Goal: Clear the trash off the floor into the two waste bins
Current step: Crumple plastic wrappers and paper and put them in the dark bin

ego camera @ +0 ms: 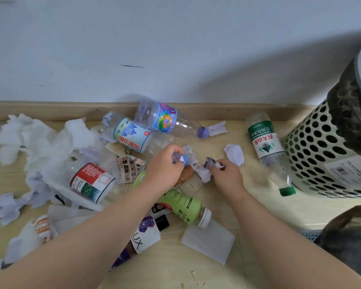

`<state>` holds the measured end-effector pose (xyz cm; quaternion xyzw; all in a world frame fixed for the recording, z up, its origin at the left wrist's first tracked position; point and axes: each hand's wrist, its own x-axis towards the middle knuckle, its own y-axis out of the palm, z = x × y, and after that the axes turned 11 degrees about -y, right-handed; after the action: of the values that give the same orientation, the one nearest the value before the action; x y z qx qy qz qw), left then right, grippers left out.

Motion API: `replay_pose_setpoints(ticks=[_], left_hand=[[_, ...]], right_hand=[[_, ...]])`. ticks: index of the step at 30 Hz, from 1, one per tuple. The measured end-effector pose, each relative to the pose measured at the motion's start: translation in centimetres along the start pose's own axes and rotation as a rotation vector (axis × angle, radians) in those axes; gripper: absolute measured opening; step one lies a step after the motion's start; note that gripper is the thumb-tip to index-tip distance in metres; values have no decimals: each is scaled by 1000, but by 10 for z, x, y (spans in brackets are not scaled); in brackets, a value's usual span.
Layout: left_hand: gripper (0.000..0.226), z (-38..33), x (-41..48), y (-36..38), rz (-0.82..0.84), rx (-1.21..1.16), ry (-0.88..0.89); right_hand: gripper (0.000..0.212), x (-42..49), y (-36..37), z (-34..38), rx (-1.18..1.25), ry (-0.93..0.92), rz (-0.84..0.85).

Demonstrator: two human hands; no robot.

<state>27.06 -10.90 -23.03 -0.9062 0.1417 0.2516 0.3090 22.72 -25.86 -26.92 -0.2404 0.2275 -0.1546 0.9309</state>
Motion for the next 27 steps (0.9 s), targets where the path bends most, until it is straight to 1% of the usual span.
replay_pose_setpoints(ticks=[3,6,8,11,13,16,18,19,20,22,23,24,25,27], left_hand=[[27,-2,-2,2,25,-33,-24],[27,-6,-3,3,67,-182,-122],[23,-9,-3,3,113,-350,-224],[13,-13,-5,2,214,-637,-345],[5,-14,-5,1,228,-640,-339],[14,-11,-7,0,198,-543,-282],[16,-8,-6,0,140,-489,-248],[18,-7,-6,0,122,-473,-243],[21,-6,-5,-1,110,-461,-239],[27,-5,-3,0,100,-440,-231],[30,-5,-3,-1,98,-423,-227],[35,-4,-3,-1,98,-410,-223],[38,-3,-3,-1,103,-397,-223],[41,-2,-3,-2,115,-407,-247]], right_hand=[[21,1,-5,18,291,54,-117],[20,-3,-8,36,441,83,-183],[20,-6,-7,44,479,71,-155],[24,-11,0,50,474,17,-12],[23,-14,6,51,417,-27,66],[18,-16,11,53,354,-58,126],[15,-15,11,54,367,-59,110],[13,-13,10,53,355,-68,60],[14,-8,9,48,278,-89,-20],[28,2,2,34,-90,-104,-168],[38,5,-1,26,-271,-70,-164],[46,8,-6,20,-402,-26,-108],[51,9,-8,15,-487,11,-35],[53,8,-8,4,-609,20,60]])
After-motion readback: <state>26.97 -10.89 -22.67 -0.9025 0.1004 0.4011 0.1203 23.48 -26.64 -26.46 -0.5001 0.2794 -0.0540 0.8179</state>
